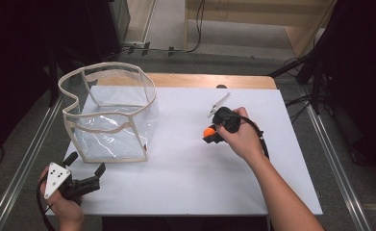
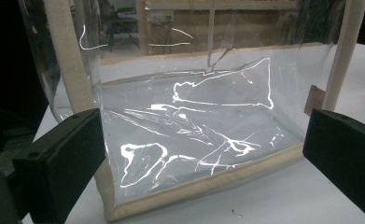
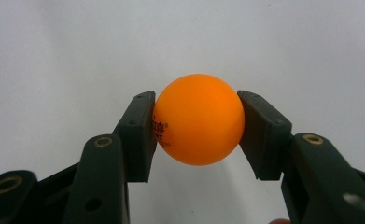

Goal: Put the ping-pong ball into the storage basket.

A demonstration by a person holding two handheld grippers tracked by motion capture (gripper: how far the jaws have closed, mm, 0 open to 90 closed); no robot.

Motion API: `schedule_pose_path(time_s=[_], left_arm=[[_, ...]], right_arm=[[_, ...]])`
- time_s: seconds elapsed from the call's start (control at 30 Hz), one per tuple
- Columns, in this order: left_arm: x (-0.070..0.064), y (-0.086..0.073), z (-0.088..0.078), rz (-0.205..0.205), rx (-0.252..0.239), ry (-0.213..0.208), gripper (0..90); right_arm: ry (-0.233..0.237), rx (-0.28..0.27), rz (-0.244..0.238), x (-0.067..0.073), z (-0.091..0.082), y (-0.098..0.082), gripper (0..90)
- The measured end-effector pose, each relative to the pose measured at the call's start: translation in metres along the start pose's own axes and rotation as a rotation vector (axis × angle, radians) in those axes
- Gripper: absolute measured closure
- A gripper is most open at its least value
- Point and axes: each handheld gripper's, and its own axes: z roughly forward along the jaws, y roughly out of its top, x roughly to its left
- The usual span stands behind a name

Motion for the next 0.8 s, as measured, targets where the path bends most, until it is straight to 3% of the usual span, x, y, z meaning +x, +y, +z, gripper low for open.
schedule_pose_path(time_s=[0.8], left_arm=[[0.000,0.000,0.000,-0.001,0.002,-0.002,0.0]], right_arm=[[0.024,0.006,-0.042,0.006,0.002,0.022,47.9]])
